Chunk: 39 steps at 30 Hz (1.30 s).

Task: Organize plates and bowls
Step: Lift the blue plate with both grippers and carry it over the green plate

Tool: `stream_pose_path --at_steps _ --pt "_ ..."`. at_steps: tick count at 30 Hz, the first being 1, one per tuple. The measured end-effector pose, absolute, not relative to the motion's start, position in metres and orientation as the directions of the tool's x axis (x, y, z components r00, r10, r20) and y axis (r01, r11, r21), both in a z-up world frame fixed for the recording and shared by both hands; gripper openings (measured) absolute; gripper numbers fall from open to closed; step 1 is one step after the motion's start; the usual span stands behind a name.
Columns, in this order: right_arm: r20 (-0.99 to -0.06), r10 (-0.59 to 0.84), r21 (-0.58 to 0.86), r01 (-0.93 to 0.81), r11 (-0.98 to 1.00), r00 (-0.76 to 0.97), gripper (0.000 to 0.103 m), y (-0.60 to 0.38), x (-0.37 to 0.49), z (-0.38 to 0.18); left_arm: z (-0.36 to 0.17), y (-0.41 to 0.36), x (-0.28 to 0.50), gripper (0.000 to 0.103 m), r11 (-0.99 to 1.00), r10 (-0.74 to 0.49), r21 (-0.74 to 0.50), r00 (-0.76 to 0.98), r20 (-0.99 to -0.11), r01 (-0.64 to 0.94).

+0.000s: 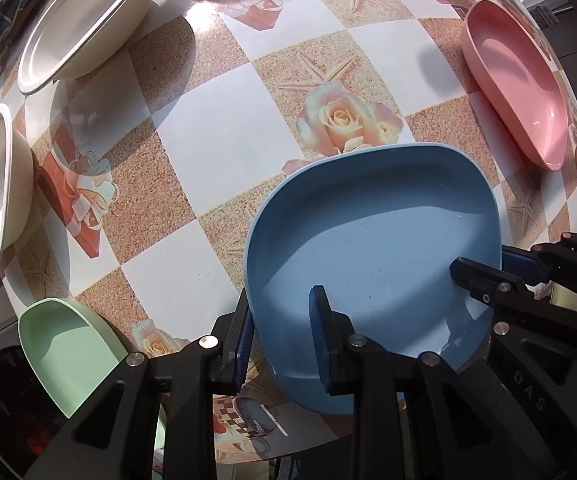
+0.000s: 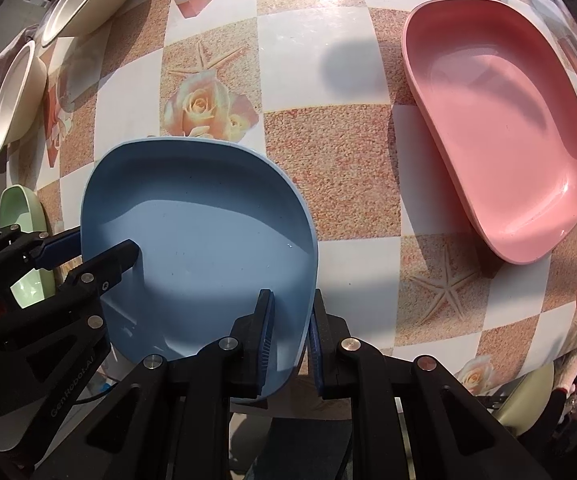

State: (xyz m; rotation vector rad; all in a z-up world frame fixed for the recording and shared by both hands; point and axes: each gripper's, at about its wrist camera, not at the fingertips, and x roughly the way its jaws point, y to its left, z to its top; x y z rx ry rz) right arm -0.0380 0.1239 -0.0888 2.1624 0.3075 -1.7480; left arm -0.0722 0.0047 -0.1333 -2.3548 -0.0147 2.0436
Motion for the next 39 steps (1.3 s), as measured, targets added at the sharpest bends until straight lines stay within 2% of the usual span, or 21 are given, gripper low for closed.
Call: stream_pose_path --at_steps 10,28,39 --pt "-0.973 -0.076 0.147 0.330 -0.933 0.219 0.018 0.135 -0.044 -0.085 -0.131 0.018 -0.080 0.029 -0.996 -0.007 -0.008 0.170 -0.985 -0.085" --pt "-0.965 -0.138 0.201 0.293 -0.935 0.223 0.018 0.163 -0.057 -0.077 -0.131 0.026 -0.080 0.030 -0.993 -0.014 -0.006 0.162 -0.987 -0.122" --pt "-0.957 -0.156 0.210 0.211 -0.955 0.246 0.019 0.174 -0.032 -0.074 -0.132 0.029 -0.043 0.030 -0.972 -0.023 -0.024 0.198 -0.980 -0.234"
